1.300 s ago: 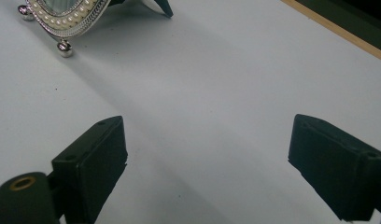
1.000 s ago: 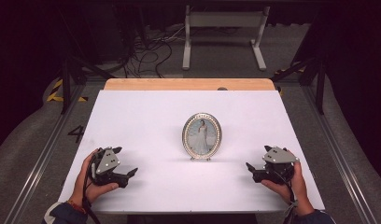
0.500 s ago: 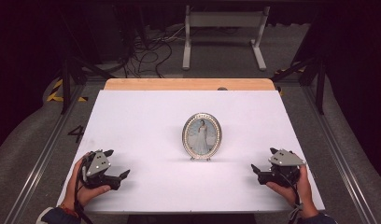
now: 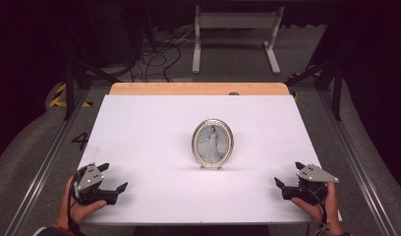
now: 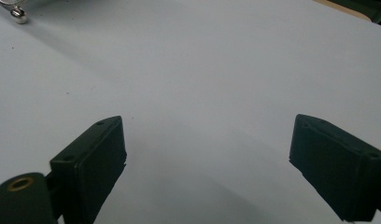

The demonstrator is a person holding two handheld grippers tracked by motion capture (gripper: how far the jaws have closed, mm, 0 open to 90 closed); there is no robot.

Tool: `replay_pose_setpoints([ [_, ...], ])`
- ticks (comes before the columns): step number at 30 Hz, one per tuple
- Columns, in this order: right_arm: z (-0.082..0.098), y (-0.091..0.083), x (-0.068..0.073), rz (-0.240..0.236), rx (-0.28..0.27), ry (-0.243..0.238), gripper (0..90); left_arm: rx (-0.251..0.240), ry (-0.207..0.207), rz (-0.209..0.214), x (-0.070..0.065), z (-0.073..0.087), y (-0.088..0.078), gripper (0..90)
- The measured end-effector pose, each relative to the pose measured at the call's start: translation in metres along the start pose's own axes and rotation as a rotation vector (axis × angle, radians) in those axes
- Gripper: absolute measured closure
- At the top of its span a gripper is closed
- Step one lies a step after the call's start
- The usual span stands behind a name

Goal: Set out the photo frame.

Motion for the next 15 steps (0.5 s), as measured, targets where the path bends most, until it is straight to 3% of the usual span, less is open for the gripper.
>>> replay_pose_setpoints([
  [3,0.0026,-0.001,-0.0011,0.003,0.001,0.005,10.7,-0.007,-0.021,0.006,0.001,0.003,-0.0033,9.1],
  [4,0.0043,-0.0014,-0.0025,0.003,0.0,0.009,10.7,-0.024,-0.045,0.016,0.0021,0.0041,-0.005,9.1],
  [15,0.002,-0.0005,-0.0003,0.002,-0.017,0.008,10.6,-0.042,-0.033,0.016,-0.0001,0.0017,-0.0064,9.1],
])
Point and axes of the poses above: each handheld gripper's, and its own axes: y roughly forward along the jaws, z roughly out of its underside, x roughly to its left, the point moved 5 cm from there along y, roughly forward along the jaws, and after that the axes turned 7 degrees about -x, right-handed, at the moved point
